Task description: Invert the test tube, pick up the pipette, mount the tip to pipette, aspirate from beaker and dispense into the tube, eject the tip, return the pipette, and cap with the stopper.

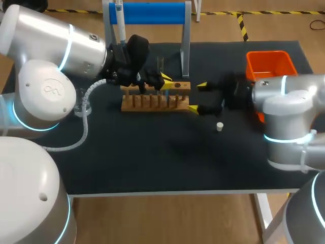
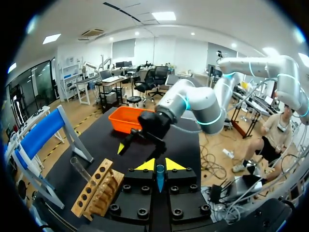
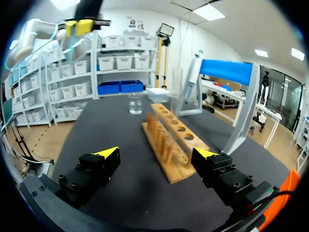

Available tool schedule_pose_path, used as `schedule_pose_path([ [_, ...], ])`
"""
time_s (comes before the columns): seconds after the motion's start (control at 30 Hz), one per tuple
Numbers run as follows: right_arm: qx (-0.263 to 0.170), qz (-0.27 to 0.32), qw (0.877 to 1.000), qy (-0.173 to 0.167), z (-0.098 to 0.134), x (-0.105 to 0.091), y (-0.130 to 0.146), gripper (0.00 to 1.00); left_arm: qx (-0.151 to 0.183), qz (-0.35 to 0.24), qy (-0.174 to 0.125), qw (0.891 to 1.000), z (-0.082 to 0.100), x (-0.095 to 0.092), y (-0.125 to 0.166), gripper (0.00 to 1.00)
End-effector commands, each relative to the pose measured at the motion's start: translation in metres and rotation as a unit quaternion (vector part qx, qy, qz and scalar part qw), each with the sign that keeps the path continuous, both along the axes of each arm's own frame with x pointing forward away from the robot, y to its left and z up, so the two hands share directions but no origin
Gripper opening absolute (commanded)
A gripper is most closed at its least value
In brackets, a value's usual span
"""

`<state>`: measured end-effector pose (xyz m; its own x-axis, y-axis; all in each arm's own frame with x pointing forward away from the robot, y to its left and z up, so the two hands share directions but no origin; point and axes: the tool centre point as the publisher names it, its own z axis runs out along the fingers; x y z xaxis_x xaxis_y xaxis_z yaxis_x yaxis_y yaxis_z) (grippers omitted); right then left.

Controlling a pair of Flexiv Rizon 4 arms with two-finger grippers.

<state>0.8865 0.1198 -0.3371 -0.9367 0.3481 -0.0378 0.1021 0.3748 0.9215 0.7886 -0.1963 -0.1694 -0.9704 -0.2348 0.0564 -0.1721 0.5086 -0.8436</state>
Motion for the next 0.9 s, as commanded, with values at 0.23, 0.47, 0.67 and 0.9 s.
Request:
schedule_pose_path([
  [0.23, 0.053, 0.081, 0.995, -0.031, 0.037, -0.065, -0.059, 1.00, 0.002, 0.000, 0.001, 1.000, 0.001, 0.000, 0.000, 0.00],
  [0.47, 0.104, 0.144, 0.983, -0.042, 0.056, -0.089, -0.055, 1.00, 0.002, 0.000, 0.001, 1.000, 0.001, 0.000, 0.000, 0.00],
  [0.67, 0.131, 0.184, 0.974, -0.029, 0.068, -0.099, -0.046, 1.00, 0.002, 0.000, 0.001, 1.000, 0.001, 0.000, 0.000, 0.00],
  [0.9, 0.148, 0.207, 0.967, -0.007, 0.076, -0.104, -0.030, 1.00, 0.002, 0.000, 0.001, 1.000, 0.001, 0.000, 0.000, 0.00],
])
